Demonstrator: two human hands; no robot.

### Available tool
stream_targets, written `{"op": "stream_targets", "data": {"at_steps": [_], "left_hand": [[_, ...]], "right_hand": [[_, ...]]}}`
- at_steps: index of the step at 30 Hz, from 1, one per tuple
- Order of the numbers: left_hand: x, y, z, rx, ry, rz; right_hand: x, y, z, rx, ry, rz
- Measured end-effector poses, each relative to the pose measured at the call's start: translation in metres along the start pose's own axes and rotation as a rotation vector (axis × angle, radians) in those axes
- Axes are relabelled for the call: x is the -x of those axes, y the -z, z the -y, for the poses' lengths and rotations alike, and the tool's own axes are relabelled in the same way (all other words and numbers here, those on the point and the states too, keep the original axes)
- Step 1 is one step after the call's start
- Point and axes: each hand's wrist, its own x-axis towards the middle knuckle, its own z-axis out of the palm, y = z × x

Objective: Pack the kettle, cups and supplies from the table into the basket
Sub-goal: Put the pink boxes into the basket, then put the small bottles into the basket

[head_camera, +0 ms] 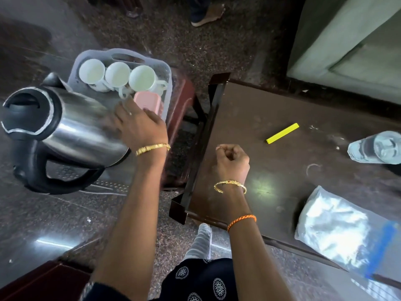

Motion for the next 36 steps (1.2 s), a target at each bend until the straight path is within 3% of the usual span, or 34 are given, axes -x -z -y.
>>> {"op": "stream_targets", "data": {"at_steps": [2,4,7,10,17,22,26,28,36], "left_hand": [[0.041,-0.001,-0.02,0.117,-0.135,-0.113],[0.089,-0.01,-0.039,0.279,-0.247,-0.072],[0.159,-0.035,-0.068,0.498,-0.223,0.324],[0.214,-0.067,-0.089,0.492,-0.109,0.649],[0.299,-0.11,-0.17,0.344,-0.475,0.951],[0.375,-0.126,-0.251,0.349,-0.714,1.054],[0.435,-0.148,-0.309,0.347,-0.877,1.098],[0.459,-0.161,-0.331,0.352,-0.954,1.088],[0.488,-0.214,-0.363,0.169,-1.105,1.04]], "right_hand": [[-0.002,0.014,-0.002,-0.005,-0.015,-0.01],[-0.003,0.03,-0.007,0.005,-0.02,-0.023],[-0.01,0.069,-0.027,0.046,-0.022,-0.068],[-0.02,0.118,-0.055,0.062,-0.068,-0.149],[-0.058,0.255,-0.107,-0.063,-0.221,-0.528],[-0.091,0.355,-0.123,-0.089,-0.241,-0.853],[-0.118,0.426,-0.152,-0.051,-0.341,-1.011],[-0.13,0.45,-0.166,-0.065,-0.395,-1.021],[-0.153,0.475,-0.197,0.045,-0.446,-0.774]]}}
